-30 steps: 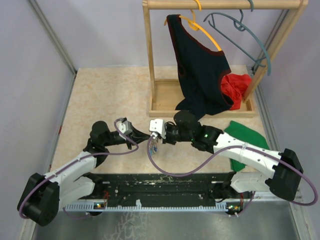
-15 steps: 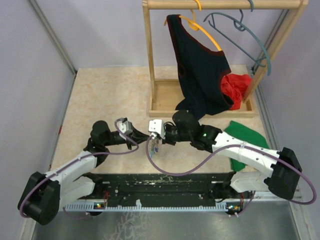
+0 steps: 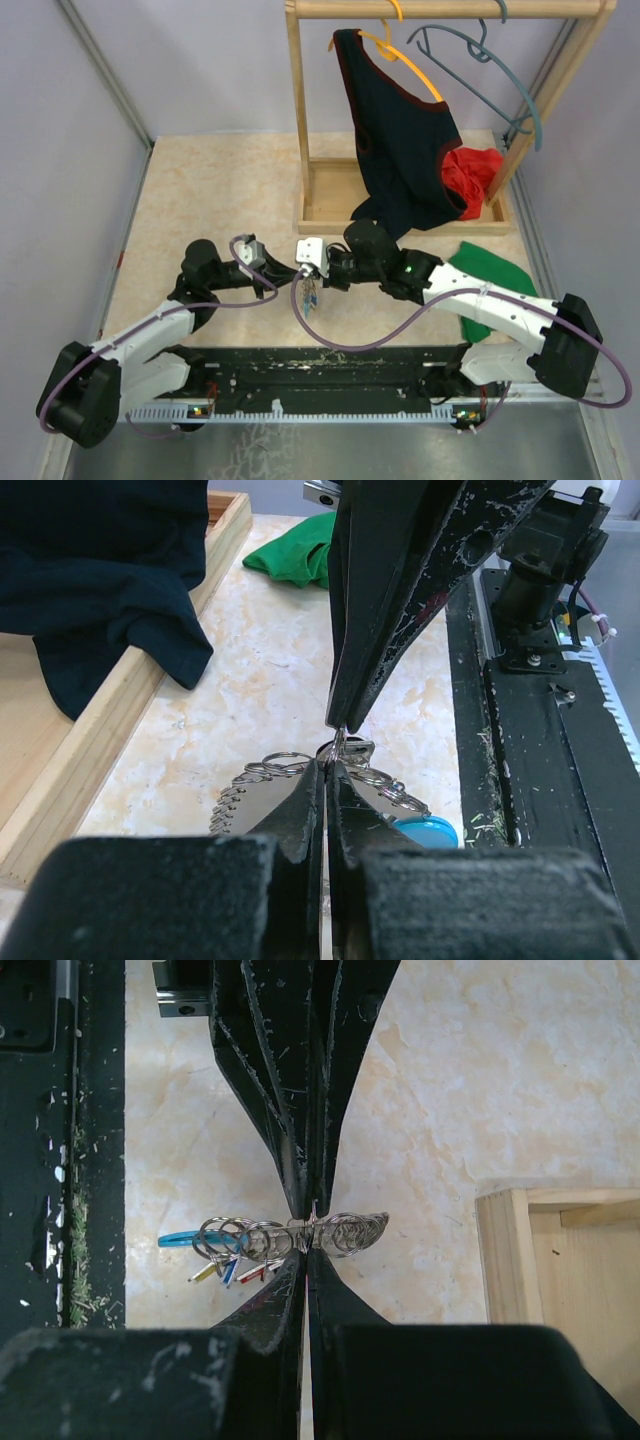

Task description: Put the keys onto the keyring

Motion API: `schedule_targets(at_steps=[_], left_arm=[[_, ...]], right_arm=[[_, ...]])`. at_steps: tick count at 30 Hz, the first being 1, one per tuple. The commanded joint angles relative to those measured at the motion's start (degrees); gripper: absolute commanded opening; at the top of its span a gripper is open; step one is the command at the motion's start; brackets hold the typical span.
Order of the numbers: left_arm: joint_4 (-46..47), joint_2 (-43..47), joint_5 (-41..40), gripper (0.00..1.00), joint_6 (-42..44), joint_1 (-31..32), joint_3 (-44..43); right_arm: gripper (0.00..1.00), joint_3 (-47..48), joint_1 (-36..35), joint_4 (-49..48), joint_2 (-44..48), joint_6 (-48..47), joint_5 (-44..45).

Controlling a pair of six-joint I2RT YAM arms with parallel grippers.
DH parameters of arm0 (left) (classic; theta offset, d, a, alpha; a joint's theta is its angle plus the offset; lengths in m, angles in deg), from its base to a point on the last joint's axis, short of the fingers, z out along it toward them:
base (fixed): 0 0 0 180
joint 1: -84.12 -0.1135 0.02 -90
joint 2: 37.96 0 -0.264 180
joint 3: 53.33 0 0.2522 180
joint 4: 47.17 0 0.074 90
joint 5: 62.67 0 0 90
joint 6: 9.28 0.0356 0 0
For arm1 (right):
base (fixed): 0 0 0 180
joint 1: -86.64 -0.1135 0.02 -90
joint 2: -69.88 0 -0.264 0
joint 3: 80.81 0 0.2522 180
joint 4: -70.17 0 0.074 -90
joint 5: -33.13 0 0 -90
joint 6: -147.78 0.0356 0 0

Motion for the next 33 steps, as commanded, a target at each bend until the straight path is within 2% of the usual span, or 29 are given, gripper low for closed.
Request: schedule_targets(at_steps=[1,17,33], left_arm=[[2.03,0.66,0.50,0.01,-0.65,0.08,-1.69],[-4.23,2.80,-5.11,0.01,1.48,1.49,-3.03],[-7.89,3.77,-11.94,0.01,-5.48,1.72,-5.09]], right_arm=[[0.00,3.13,-0.95,-5.72,1.02,1.64,-1.95],[0.00,3.66,-1.01,-5.00,0.94,2.28,-0.14],[0.00,1.68,-1.01,-2.72,1.91,-3.03,0.82]])
